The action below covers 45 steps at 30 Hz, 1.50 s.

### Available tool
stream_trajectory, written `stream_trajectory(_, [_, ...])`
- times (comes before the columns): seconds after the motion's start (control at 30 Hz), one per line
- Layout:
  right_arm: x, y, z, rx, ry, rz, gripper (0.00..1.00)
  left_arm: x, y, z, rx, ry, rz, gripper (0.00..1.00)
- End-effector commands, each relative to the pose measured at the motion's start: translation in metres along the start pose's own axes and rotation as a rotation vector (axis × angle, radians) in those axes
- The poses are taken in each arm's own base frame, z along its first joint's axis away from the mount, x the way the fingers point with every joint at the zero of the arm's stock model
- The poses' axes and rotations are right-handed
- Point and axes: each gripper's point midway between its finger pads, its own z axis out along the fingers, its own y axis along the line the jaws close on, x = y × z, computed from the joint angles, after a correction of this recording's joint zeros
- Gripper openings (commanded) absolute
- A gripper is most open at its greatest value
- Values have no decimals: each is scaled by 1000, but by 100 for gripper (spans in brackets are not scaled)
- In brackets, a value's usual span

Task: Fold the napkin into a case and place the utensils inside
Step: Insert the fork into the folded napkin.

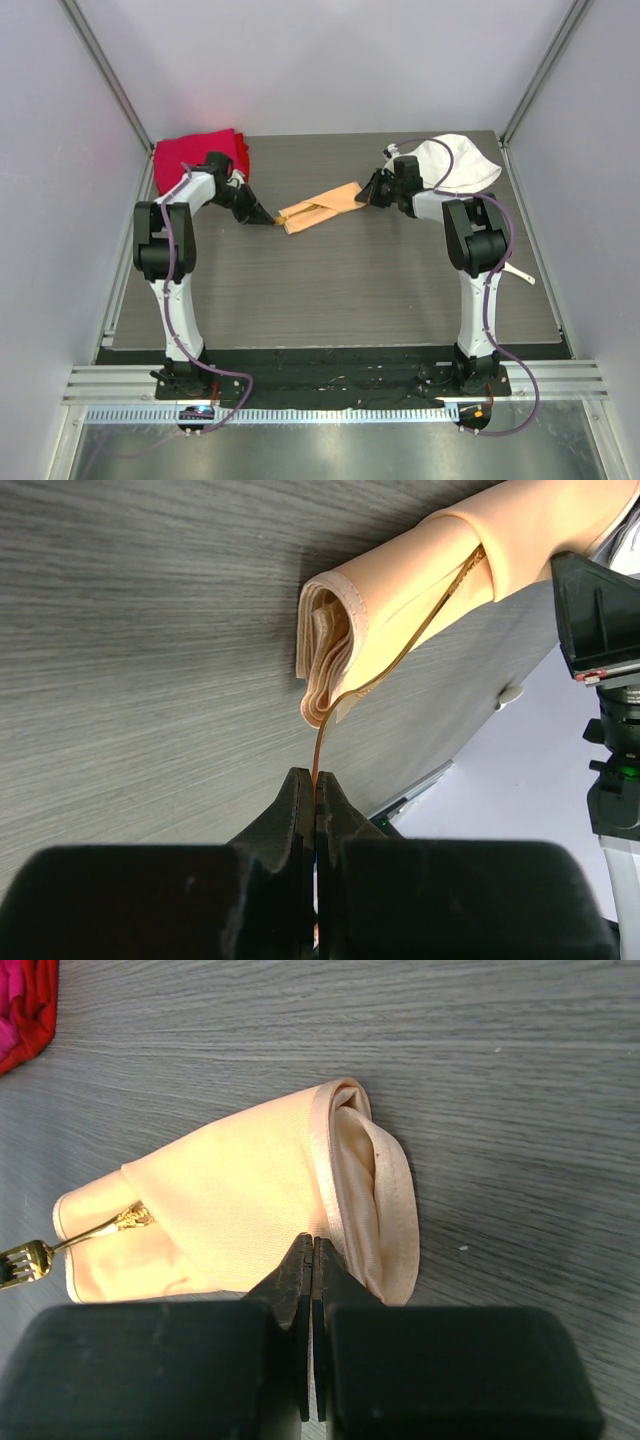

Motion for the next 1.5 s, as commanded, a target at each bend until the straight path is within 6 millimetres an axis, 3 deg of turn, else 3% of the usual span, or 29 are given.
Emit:
stream_trajectory(0.0, [-4, -7, 5, 24, -11, -12, 1, -4, -17, -1, 22, 1, 5, 0])
stream_trajectory(1.07, [5, -17, 14, 51, 40, -37, 1, -13, -76, 51, 122, 81, 65, 0])
stream_trajectory(1.23, [3, -16, 13, 50, 39, -45, 1, -17, -73, 63, 110, 94, 54, 0])
stream_trajectory(1.47, [3, -17, 13, 56, 44, -50, 1, -32, -83, 57, 118, 59, 88, 0])
